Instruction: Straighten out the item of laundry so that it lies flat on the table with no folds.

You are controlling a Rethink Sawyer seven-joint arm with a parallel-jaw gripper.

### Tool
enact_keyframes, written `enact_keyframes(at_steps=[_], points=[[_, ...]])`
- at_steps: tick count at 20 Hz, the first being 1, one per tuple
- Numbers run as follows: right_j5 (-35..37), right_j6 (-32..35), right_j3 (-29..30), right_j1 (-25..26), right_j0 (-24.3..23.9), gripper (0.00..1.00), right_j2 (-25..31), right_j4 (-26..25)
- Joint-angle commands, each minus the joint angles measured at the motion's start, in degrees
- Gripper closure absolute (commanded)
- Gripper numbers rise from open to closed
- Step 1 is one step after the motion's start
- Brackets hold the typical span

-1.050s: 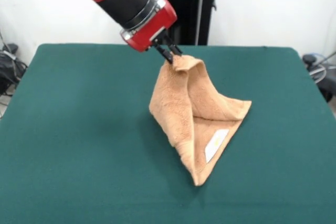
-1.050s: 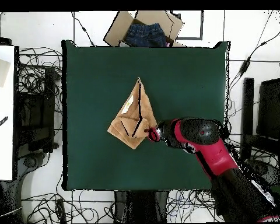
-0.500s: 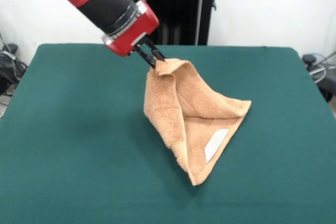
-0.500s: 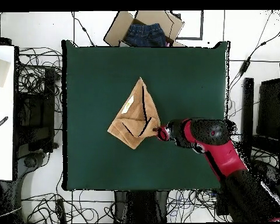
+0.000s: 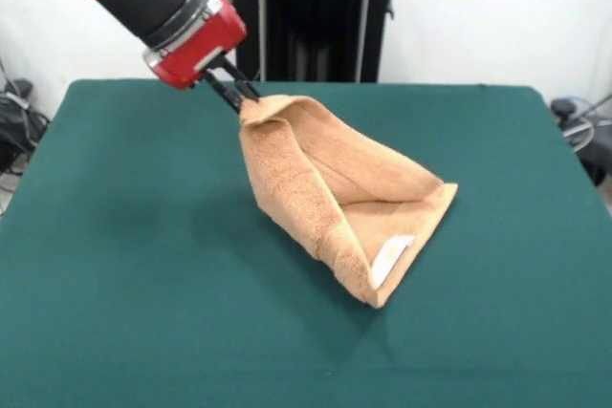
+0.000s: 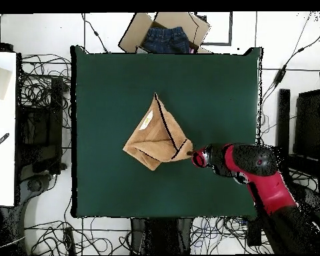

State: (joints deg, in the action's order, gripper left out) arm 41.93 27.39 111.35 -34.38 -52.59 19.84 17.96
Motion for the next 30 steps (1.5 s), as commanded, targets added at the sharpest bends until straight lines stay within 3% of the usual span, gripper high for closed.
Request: enact_keyframes(at_steps=[1,14,22,23,30], points=[[2.20,9.61,1.55,0.17,-0.90,1.00,-2.95,-4.05],[3.50,8.62,-4.60,6.98,-1.62,1.00,-1.55,-5.60],[3.66,7.95,-5.36,8.06,-1.96,1.00,-0.94,-6.35],[3.90,7.84,-5.44,8.21,-2.12,0.00,-0.71,-6.20],[6.84,8.49,-6.89,9.06,-1.80,0.00,-0.92,-6.07]])
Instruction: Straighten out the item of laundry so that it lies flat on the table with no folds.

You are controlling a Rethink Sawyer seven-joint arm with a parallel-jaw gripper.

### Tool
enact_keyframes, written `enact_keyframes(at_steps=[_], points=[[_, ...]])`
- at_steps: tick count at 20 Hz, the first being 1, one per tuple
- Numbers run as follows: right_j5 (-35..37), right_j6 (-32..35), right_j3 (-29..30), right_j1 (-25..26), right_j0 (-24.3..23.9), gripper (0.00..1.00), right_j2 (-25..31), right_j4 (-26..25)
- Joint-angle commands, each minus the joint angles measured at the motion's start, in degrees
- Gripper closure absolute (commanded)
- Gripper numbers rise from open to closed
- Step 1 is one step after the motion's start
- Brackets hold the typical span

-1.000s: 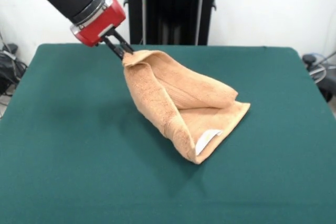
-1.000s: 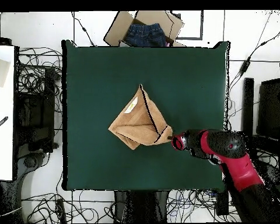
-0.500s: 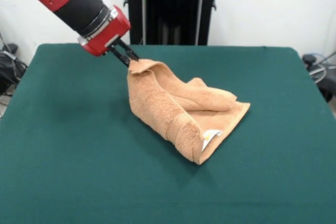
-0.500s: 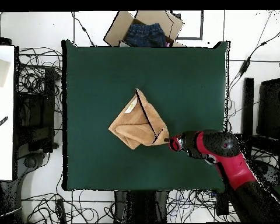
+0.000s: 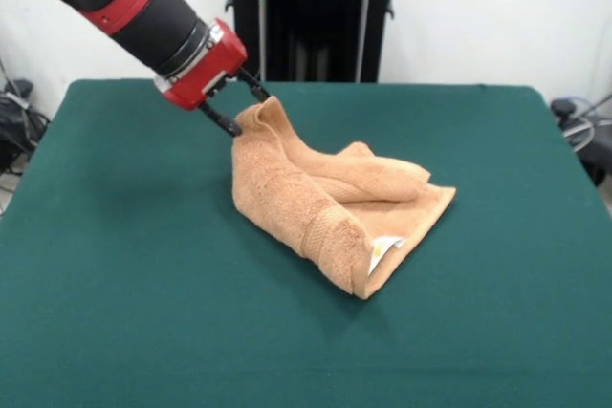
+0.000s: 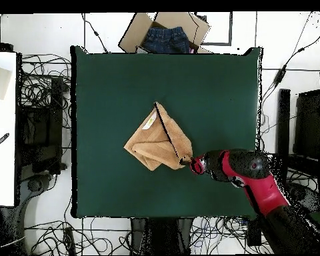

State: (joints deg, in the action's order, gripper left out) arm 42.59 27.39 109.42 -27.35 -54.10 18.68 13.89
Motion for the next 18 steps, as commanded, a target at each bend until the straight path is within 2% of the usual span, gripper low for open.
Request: enact_keyframes(at_steps=[1,6,11,14,18], points=[[6.48,8.47,-5.14,2.13,-0.27,0.00,0.23,-2.04],[9.75,9.08,-6.80,3.09,0.29,0.00,0.05,-2.03],[19.02,9.11,-17.03,5.73,2.68,0.00,-1.58,-5.47],[24.21,10.42,-22.47,4.57,5.13,0.00,-2.68,-8.38],[26.26,12.28,-24.53,1.77,7.47,0.00,-3.63,-10.89]])
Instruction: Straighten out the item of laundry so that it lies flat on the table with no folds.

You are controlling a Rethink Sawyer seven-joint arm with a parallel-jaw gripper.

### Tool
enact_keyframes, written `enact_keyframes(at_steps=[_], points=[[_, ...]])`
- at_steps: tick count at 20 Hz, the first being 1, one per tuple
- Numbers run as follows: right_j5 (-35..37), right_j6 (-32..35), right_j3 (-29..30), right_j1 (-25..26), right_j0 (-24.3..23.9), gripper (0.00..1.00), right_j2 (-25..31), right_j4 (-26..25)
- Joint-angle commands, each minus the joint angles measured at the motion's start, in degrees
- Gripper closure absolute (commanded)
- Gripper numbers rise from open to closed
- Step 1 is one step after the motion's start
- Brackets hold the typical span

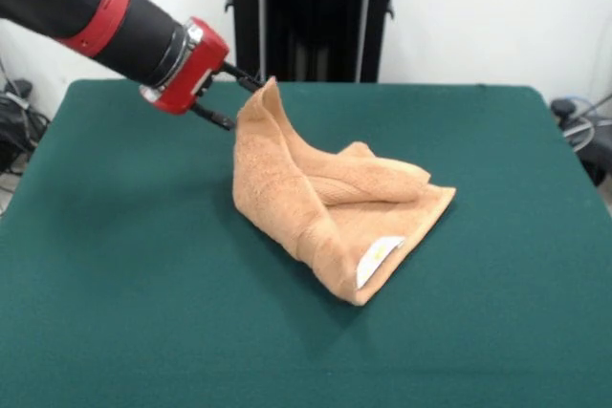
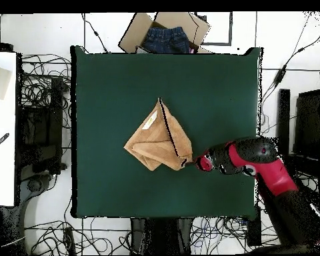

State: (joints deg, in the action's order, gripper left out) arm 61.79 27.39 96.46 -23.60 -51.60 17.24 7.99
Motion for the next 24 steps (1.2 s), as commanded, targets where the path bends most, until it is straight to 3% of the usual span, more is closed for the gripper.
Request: enact_keyframes(at_steps=[1,10,19,23,24], points=[[6.70,12.89,-11.50,-3.14,5.71,0.00,-2.63,-5.56],[9.84,19.93,-13.19,-15.03,15.45,0.00,-9.87,-10.80],[16.20,23.26,-16.21,-17.52,19.98,0.00,-14.62,-11.30],[14.76,25.25,-13.64,-17.87,20.42,0.00,-15.67,-9.24],[10.58,26.40,-10.00,-18.37,20.93,0.00,-15.92,-8.08]])
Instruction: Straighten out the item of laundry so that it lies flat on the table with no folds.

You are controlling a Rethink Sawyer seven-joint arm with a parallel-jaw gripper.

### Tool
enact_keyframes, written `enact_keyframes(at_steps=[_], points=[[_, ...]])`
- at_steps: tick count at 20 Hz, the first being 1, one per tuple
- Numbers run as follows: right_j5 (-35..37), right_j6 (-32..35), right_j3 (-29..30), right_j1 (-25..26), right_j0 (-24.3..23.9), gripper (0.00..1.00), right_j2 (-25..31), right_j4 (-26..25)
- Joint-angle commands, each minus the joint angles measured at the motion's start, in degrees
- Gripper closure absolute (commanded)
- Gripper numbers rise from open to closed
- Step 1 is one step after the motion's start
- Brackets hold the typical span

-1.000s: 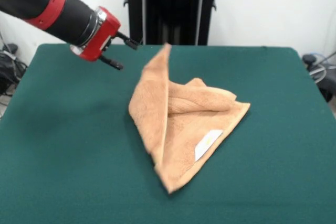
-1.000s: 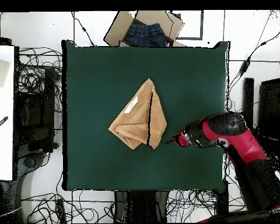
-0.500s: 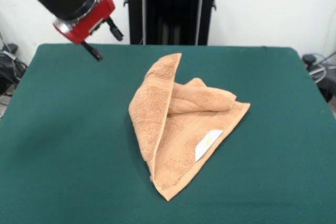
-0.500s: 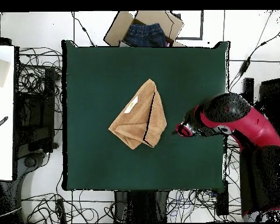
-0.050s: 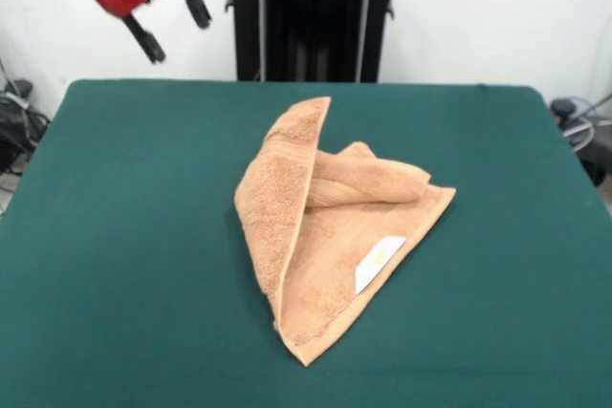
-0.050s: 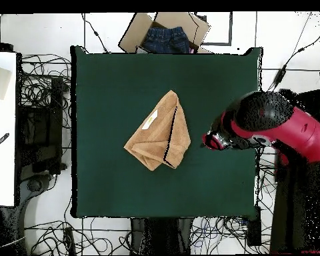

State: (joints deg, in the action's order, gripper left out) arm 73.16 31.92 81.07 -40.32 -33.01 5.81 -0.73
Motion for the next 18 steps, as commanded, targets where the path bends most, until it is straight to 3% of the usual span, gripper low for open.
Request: enact_keyframes(at_steps=[1,4,9,18], points=[[-4.96,23.02,9.03,-2.15,2.86,0.00,-4.73,1.80],[-15.41,29.02,15.35,-2.21,6.62,0.00,-5.57,3.48],[-28.30,38.60,19.82,-0.52,12.33,0.00,-7.85,4.82],[-33.83,44.01,18.38,2.57,17.01,0.00,-9.98,4.08]])
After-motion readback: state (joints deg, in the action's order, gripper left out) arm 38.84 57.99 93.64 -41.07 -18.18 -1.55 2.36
